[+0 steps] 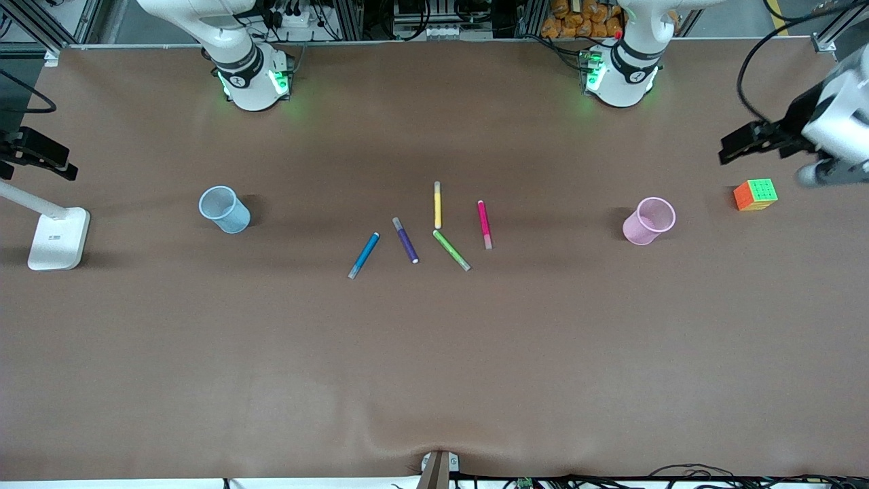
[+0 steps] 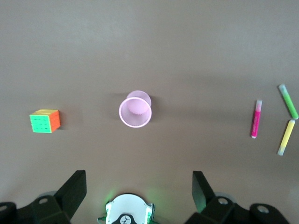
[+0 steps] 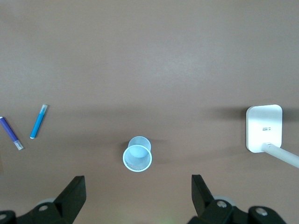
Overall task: Place pink and blue markers in matching cups
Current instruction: 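Move the left gripper from rest toward the markers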
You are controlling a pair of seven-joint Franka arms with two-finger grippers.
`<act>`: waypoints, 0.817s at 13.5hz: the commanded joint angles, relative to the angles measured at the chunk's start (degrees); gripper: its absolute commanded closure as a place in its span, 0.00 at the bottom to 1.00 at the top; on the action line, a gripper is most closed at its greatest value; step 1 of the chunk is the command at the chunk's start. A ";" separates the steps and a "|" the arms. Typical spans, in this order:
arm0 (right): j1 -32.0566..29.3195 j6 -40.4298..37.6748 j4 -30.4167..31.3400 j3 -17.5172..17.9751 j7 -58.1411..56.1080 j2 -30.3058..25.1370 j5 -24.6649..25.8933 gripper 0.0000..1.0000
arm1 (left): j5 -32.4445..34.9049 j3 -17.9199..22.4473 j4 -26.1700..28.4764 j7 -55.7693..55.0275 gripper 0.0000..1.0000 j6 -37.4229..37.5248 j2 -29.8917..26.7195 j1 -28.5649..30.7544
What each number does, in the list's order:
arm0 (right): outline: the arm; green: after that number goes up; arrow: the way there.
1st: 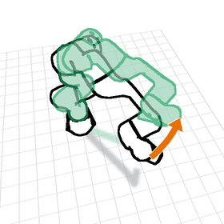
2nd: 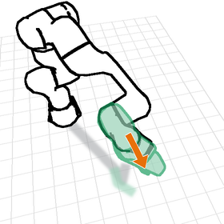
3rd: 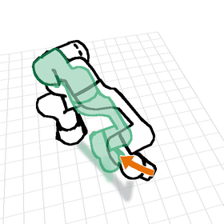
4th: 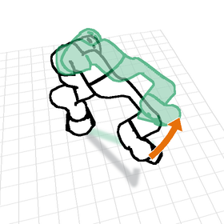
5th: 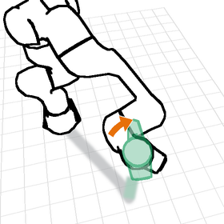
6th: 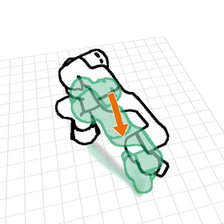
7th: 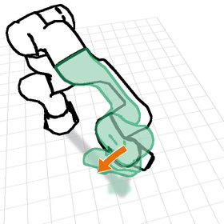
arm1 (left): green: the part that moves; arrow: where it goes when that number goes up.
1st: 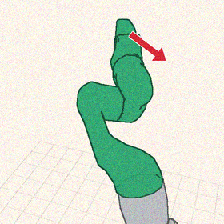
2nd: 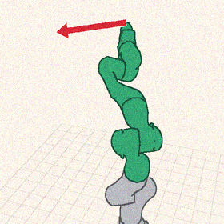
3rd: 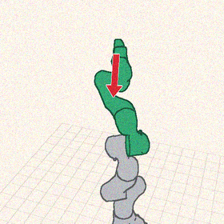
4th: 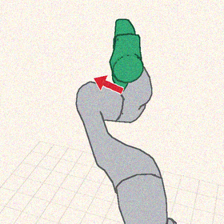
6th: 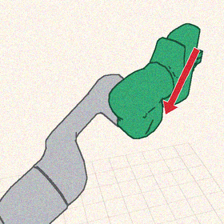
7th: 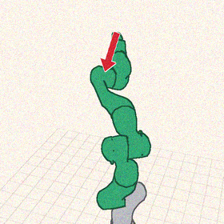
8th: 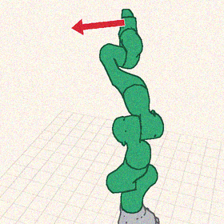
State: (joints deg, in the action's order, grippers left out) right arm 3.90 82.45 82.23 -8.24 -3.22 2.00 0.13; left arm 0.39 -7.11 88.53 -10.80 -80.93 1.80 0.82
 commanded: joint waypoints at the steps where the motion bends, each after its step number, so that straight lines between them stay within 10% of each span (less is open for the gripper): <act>1: -0.47 -0.18 -0.05 0.16 -0.82 0.02 -0.39 0.00 | -0.21 0.08 -1.78 -0.10 0.00 0.59 3.21 -2.49; 11: -0.47 -0.45 -0.05 0.16 -0.82 0.11 -0.39 0.00 | -1.00 -0.10 -1.87 -2.39 0.00 -1.69 15.33 -9.43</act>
State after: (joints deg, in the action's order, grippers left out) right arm 3.89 82.36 82.25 -8.24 -3.27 2.11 0.13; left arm 0.21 -7.38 88.40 -12.59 -82.82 15.29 -8.44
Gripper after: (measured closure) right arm 0.000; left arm 0.000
